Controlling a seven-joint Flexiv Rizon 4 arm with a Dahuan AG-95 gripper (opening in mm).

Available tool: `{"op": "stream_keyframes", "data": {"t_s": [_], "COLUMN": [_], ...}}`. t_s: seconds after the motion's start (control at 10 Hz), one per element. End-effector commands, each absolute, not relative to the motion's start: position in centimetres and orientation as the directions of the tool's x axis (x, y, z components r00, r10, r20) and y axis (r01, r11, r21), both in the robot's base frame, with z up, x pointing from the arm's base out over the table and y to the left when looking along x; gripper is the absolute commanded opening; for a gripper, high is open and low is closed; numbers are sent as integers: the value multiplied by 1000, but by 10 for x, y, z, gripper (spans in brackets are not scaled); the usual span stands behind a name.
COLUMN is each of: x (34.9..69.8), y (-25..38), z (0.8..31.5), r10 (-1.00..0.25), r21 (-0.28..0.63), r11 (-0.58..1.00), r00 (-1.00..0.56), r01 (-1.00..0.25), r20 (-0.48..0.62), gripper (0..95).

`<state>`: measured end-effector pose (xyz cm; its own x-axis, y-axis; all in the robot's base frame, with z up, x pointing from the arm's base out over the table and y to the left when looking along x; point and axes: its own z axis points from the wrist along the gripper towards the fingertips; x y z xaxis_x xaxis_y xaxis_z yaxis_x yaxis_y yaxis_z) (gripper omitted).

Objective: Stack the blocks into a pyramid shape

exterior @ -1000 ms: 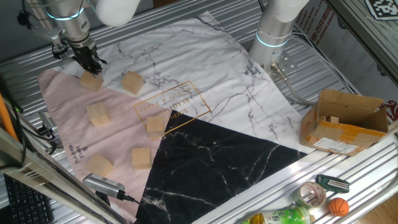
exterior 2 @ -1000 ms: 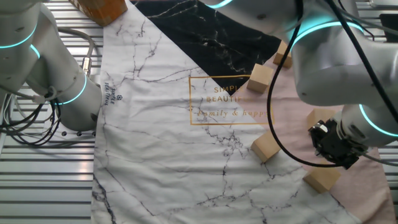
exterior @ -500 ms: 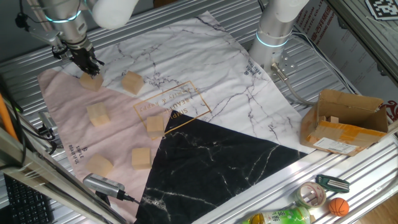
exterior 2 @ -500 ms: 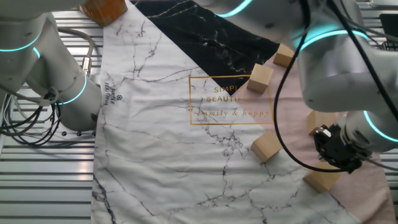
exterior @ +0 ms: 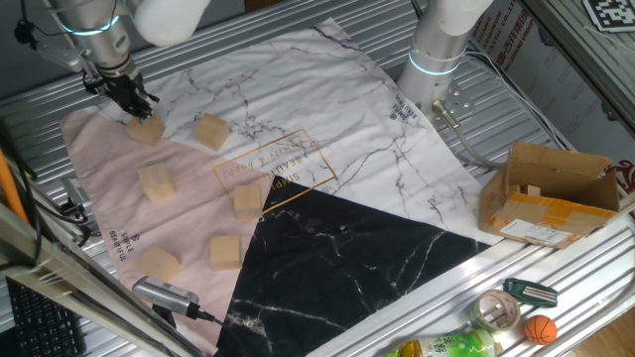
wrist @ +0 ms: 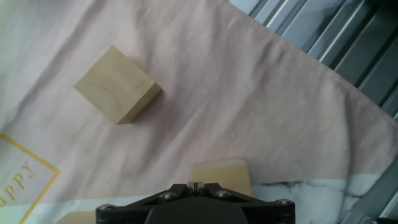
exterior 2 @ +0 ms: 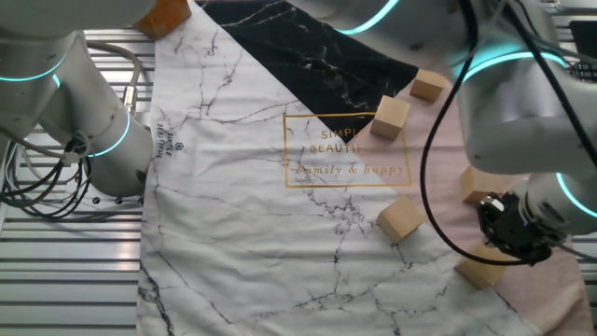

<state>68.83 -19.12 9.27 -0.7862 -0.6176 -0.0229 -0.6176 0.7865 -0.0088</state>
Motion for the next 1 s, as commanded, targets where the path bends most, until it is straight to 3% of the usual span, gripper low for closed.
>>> {"op": "stream_keyframes", "data": {"t_s": [0.1, 1.0], "x": [686, 696], "y": [-196, -212], "z": [91, 82], "r10": [-621, -648], "r21": [-10, -10], "r11": [784, 761], "r00": [-783, -761], "r01": [-621, -648], "r20": [-25, -26], "gripper": [0, 0]}}
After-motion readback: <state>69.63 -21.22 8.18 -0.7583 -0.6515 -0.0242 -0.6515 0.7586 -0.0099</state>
